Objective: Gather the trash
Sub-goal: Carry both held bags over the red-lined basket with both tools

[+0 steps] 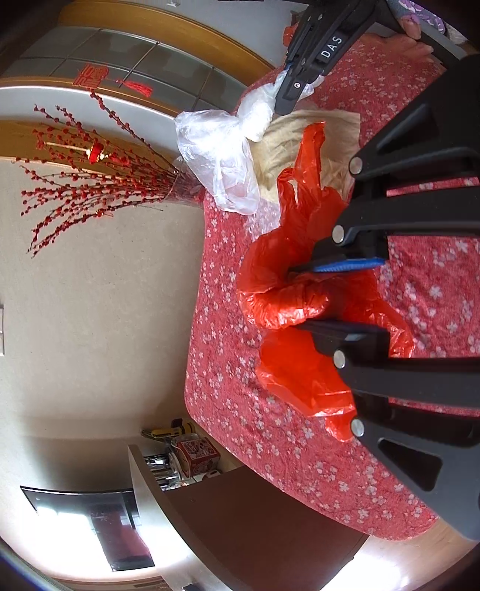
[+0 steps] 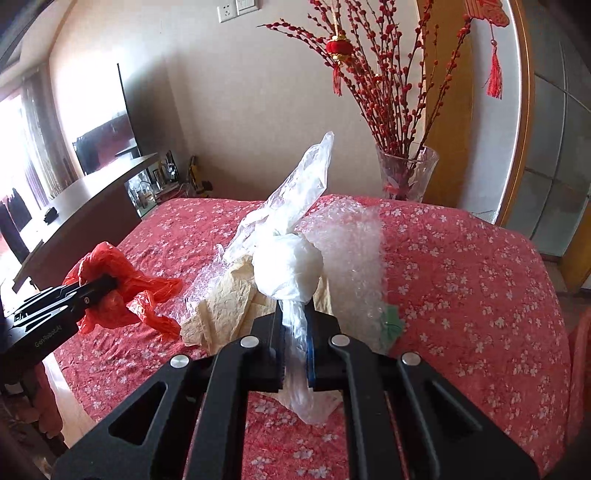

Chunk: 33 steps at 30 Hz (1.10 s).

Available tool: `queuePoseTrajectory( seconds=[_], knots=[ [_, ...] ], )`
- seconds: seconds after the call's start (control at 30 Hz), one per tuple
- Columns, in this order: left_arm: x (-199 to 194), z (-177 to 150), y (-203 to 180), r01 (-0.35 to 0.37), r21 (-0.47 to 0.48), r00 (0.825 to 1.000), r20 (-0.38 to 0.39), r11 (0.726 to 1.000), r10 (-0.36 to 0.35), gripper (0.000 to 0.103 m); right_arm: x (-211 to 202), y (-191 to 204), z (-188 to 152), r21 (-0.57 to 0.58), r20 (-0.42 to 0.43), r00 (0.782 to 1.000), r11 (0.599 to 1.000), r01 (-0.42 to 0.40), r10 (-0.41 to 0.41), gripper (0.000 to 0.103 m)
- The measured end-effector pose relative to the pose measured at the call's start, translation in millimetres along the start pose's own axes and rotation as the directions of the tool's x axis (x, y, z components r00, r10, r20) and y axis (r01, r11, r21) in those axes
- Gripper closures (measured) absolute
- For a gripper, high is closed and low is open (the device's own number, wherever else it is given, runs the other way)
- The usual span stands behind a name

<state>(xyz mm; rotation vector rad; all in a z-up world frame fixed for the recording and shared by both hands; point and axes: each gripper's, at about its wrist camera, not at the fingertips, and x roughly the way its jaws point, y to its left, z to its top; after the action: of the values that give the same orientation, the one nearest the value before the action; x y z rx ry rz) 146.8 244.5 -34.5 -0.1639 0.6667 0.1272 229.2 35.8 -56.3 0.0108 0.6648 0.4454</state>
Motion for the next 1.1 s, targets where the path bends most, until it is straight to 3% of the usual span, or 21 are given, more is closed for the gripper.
queuePoseTrajectory(
  seconds=[0.5,0.77,1.1],
  knots=[
    [-9.9,11.4,-78.9,0.107,0.116,0.993,0.026,0.987,-0.111,0.081,-64.3,-66.4,-11.3,0.115,0.095,0.989,0.988,0.099,-0.11,0.094],
    [-12.1,12.5,-142.8,0.199,0.195,0.979,0.013,0.96,-0.205,0.081,-94.9,-108.5,-28.8,0.191,0.115,0.974,0.967,0.171,-0.195,0.094],
    [-10.8,0.6,-223.4,0.311,0.265,0.949,-0.042,0.913,-0.311,0.081,-142.3,-163.7,-53.5,0.292,0.131,0.939,0.917,0.271,-0.319,0.094]
  ],
)
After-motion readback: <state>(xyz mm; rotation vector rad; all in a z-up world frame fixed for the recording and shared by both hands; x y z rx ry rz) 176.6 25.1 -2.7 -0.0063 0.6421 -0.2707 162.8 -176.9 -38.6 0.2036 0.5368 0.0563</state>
